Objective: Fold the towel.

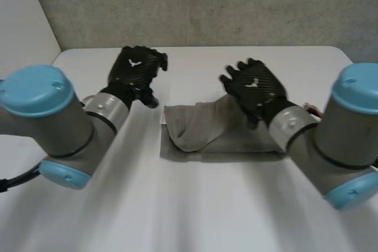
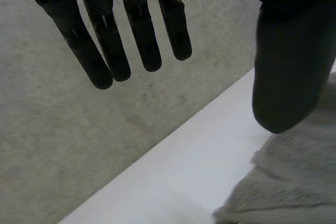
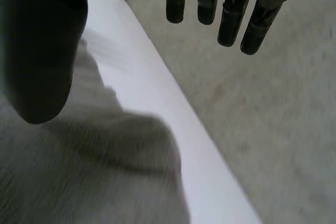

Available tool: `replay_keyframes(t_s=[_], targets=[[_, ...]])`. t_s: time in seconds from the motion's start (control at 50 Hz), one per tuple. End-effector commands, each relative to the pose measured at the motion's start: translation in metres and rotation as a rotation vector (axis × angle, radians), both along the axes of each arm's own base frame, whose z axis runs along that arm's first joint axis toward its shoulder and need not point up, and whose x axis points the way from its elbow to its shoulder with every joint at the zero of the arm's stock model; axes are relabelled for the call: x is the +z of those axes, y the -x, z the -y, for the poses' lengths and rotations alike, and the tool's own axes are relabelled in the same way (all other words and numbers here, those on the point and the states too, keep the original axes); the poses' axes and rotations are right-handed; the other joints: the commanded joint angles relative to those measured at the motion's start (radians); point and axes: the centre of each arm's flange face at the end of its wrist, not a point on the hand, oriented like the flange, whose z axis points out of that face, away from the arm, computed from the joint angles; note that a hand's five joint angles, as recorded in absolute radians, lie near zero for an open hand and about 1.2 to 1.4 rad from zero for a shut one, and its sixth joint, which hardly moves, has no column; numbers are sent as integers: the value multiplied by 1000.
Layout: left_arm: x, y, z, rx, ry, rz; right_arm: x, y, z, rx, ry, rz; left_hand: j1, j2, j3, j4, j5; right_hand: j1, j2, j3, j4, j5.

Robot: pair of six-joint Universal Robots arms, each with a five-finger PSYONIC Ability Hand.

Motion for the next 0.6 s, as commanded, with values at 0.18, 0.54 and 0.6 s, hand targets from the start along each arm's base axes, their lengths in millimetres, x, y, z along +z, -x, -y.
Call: replay_keyframes(t_s=[0.18,0.54,0.6], targets=[[-52,71,-45,-187,-113,-13,-37,49,5,-146,-202,3,-96,-96,-89,-105,-250,22,7,8,0,20],[-96,89,-15,-69,-64,68,-65,50,7,-164,-293,-11,-84,-84,-78,-93,-238,160,144,146,138,158],[-99,82,-5,-18,-44,102,-70,50,9,-165,-297,-12,-90,-90,-83,-99,-244,196,180,182,173,194]])
